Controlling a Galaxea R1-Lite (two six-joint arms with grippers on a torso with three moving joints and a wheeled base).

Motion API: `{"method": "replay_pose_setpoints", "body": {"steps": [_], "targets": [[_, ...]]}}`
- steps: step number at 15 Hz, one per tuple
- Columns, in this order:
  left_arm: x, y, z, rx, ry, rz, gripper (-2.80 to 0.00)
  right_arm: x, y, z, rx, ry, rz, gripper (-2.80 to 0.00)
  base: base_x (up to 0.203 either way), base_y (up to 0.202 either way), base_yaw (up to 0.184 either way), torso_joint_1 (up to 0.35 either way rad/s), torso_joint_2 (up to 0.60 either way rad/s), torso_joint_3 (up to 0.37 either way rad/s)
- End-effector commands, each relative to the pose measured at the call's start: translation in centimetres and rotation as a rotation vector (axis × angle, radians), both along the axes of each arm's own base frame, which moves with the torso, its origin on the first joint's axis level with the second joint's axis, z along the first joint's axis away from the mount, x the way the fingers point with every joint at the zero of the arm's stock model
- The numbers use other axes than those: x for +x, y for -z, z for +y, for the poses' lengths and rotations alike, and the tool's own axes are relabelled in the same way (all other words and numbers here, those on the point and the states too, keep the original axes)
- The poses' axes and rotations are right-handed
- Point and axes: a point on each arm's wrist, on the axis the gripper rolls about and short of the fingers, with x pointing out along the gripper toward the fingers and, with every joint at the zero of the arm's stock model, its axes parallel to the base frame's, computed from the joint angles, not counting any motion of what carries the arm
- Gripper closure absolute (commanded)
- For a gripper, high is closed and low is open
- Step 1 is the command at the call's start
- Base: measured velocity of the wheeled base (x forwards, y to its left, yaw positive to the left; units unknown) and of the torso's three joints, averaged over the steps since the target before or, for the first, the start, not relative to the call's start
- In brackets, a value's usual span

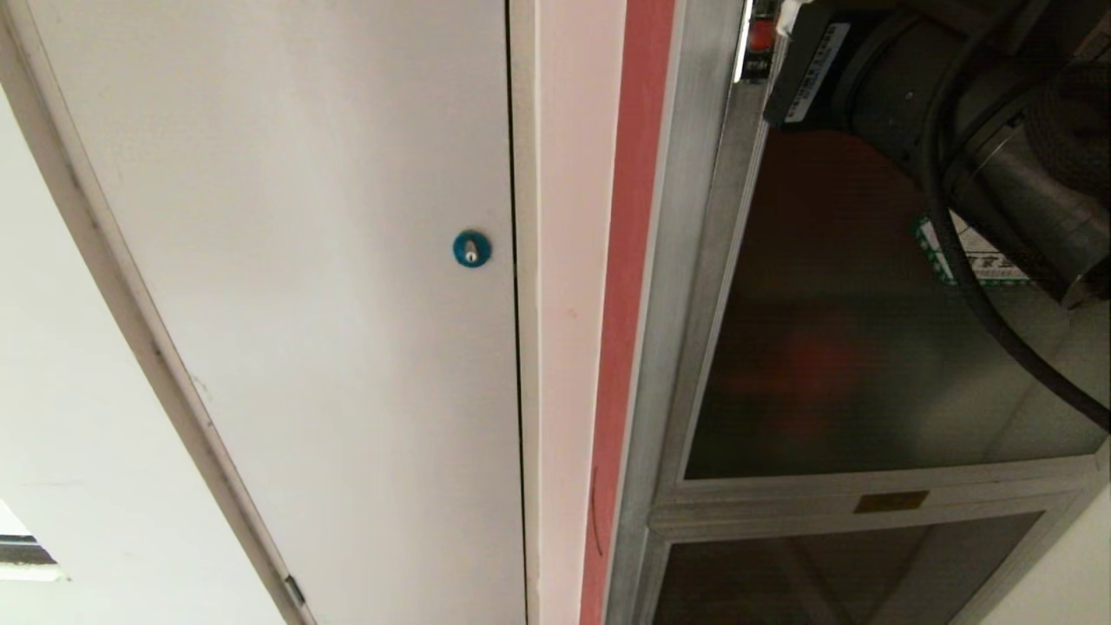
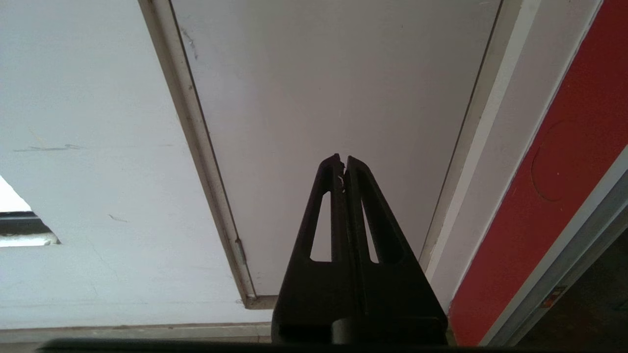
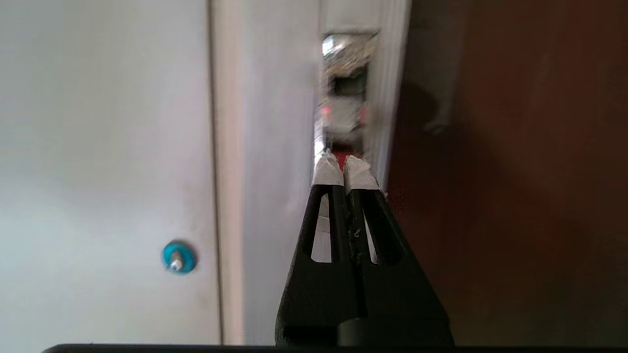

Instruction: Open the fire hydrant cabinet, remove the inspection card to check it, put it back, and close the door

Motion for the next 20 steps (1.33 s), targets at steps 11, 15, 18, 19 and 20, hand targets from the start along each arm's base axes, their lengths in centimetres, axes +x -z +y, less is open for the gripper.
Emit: {"method": "replay_pose_setpoints", "body": {"steps": [11, 15, 18, 19, 20], "targets": [[0.0, 0.0, 0.0, 0.0, 0.0, 0.001, 0.0, 2.6, -0.6, -0.6, 0.009, 0.083, -0.01, -2.8, 0.0, 0.0, 0.0, 0.0, 0.0, 0.0], [0.0, 0.0, 0.0, 0.0, 0.0, 0.003, 0.0, 3.1, -0.7, -0.4, 0.012, 0.089, -0.014, -2.8, 0.0, 0.0, 0.0, 0.0, 0.0, 0.0], [0.0, 0.0, 0.0, 0.0, 0.0, 0.002, 0.0, 3.3, -0.8, -0.3, 0.013, 0.089, -0.016, 0.0, 0.0, 0.0, 0.0, 0.0, 0.0, 0.0], [0.0, 0.0, 0.0, 0.0, 0.0, 0.003, 0.0, 3.6, -0.6, -0.1, 0.009, 0.089, -0.011, 0.0, 0.0, 0.0, 0.0, 0.0, 0.0, 0.0], [0.0, 0.0, 0.0, 0.0, 0.0, 0.001, 0.0, 3.6, -0.6, 0.0, 0.01, 0.088, -0.01, 0.0, 0.0, 0.0, 0.0, 0.0, 0.0, 0.0]]}}
